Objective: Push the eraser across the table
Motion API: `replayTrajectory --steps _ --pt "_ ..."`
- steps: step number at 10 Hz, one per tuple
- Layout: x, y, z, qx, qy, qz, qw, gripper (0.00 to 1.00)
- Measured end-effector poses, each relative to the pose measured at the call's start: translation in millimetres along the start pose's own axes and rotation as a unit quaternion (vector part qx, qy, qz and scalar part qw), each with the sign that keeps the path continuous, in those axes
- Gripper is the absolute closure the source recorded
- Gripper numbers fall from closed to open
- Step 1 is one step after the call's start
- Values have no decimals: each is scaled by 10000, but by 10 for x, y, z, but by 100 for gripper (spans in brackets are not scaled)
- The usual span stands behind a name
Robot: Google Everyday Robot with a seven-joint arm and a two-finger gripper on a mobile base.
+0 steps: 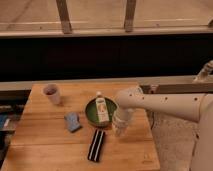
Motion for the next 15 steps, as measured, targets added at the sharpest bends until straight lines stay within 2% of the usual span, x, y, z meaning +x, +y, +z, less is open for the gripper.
replayTrajectory --steps 2,7,12,15 --pt "-7 13 9 0 17 -20 10000 100" --pt "16 80 196 58 146 -84 9998 100" --pt "-17 260 492 -120 383 -313 9987 100" --pt "-62 515 641 -227 565 -605 9963 100"
